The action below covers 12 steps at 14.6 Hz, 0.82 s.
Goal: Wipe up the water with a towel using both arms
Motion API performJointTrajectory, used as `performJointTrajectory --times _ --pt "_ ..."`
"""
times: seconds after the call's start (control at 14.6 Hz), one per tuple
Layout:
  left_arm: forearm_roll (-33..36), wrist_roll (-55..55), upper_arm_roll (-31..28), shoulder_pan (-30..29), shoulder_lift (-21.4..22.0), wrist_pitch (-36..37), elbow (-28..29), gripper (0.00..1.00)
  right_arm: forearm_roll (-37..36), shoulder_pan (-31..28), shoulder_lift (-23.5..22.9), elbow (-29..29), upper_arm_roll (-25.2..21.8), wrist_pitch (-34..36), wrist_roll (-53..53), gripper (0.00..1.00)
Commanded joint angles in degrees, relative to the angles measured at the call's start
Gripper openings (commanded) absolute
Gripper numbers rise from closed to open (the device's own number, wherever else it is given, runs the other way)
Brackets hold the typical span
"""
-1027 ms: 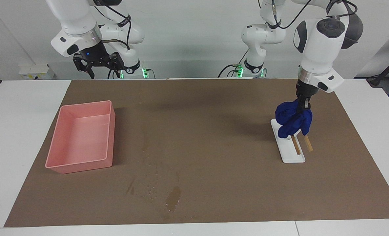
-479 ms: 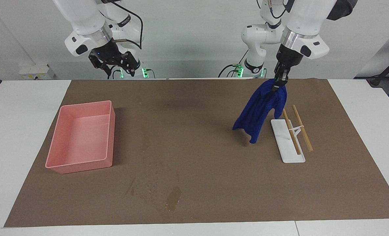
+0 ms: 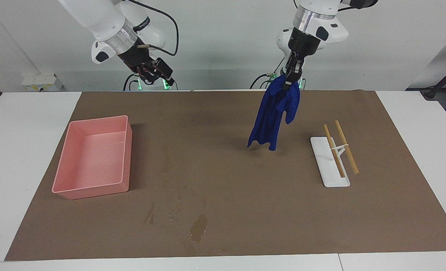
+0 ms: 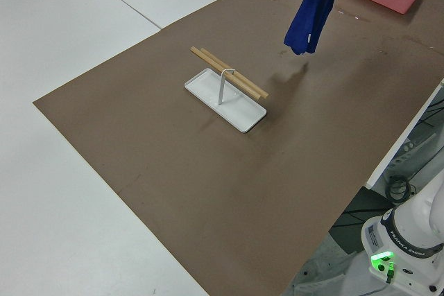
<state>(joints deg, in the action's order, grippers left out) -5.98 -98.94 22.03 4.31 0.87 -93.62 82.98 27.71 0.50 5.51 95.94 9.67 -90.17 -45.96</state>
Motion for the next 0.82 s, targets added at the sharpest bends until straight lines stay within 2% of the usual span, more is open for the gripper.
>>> performJointTrajectory --times 0.0,0.14,0.27,0.55,0.75 --pt "-1.32 -8.86 1.52 0.26 -0.07 -2.86 -1.16 0.0 4.28 5.0 3.71 6.96 0.26 -10.51 -14.46 1.0" --pt "-4.2 -15.29 1.52 0.26 -0.07 -6.56 -1.16 0.0 5.94 7.84 4.33 10.04 0.26 -17.03 -19.93 1.0" --pt "-7.02 -19.26 1.52 0.26 0.45 -8.94 -1.16 0.0 12.35 8.63 4.24 13.11 0.26 -22.39 -24.42 1.0" --pt "-9.75 -30.5 2.14 0.35 1.24 -15.27 -1.07 0.0 19.3 9.16 3.28 15.15 0.26 -28.29 -30.41 1.0" --pt "-9.93 -36.3 3.19 0.35 1.33 -15.72 -1.07 0.0 22.65 12.06 0.3 14.98 0.26 -36.63 -34.53 1.0"
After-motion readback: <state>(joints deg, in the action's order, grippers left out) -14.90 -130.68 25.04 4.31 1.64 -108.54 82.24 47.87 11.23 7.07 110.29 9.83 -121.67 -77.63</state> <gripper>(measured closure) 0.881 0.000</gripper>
